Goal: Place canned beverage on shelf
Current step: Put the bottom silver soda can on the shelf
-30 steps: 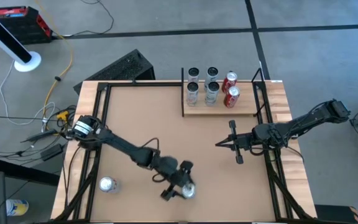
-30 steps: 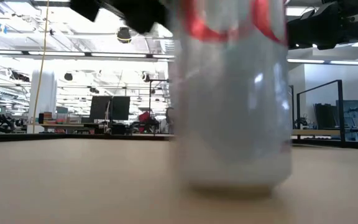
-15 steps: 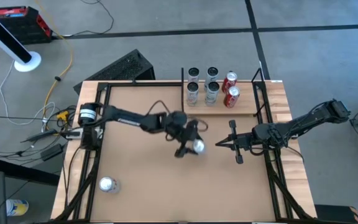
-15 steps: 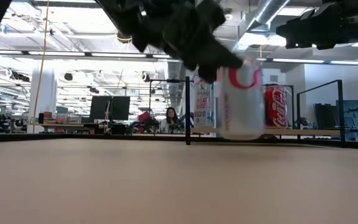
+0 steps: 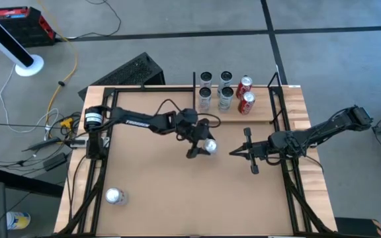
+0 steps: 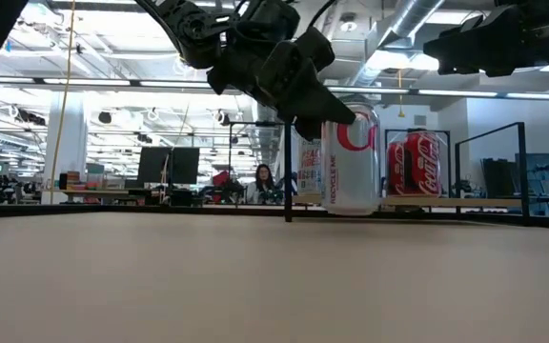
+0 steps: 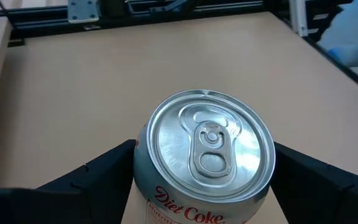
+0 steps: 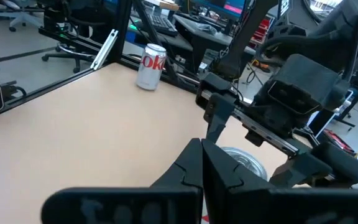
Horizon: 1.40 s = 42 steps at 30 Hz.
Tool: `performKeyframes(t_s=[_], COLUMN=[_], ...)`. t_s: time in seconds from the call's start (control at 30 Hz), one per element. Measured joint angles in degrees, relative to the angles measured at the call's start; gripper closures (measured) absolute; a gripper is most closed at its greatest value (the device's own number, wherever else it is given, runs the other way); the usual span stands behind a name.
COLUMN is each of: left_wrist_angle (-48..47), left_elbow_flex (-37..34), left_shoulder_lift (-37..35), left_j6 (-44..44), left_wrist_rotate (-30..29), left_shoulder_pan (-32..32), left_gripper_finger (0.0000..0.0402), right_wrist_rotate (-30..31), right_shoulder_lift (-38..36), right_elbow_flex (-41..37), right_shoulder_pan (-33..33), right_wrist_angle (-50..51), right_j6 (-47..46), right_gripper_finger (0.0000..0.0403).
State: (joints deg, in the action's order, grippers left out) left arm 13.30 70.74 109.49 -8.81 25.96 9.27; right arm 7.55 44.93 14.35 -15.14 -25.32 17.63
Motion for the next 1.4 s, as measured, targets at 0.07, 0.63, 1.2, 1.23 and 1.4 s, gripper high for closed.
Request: performKeyframes(t_s=[0.07,0.63,1.2,1.23,1.4], left_wrist_angle=[0.02,-1.01,-45.45,-40.37,-0.22], left_elbow_flex=[0.0,1.55,-8.24,-12.73,-39.33], left_shoulder_lift=[0.0,-5.16,-42.2,-45.56,-57.4], left_j6=[-0.01,0.43,3.06,3.57,6.12], left_wrist_rotate=[-1.47,-5.21,-29.87,-29.74,-27.35], left_shoulder_pan=[-0.46,-0.97,-0.6,-0.6,-1.54], left_gripper_finger=[0.0078,0.0051,0.0051,0.0051,0.0051], right_wrist_rotate=[0.0,0.0,1.74,2.17,3.08], right_shoulder_lift=[0.02,0.04,0.12,0.25,6.86], right_elbow_flex=[0.0,0.0,4.06,6.27,21.71], right_shoulder_pan=[0.0,0.0,0.3,0.41,2.93], right_wrist_angle=[0.0,-0.18,-3.26,-0.89,21.94], right_j6=[0.0,-1.55,-9.05,-9.8,-12.91], right_gripper_finger=[0.0382,0.038,0.0362,0.0362,0.0362])
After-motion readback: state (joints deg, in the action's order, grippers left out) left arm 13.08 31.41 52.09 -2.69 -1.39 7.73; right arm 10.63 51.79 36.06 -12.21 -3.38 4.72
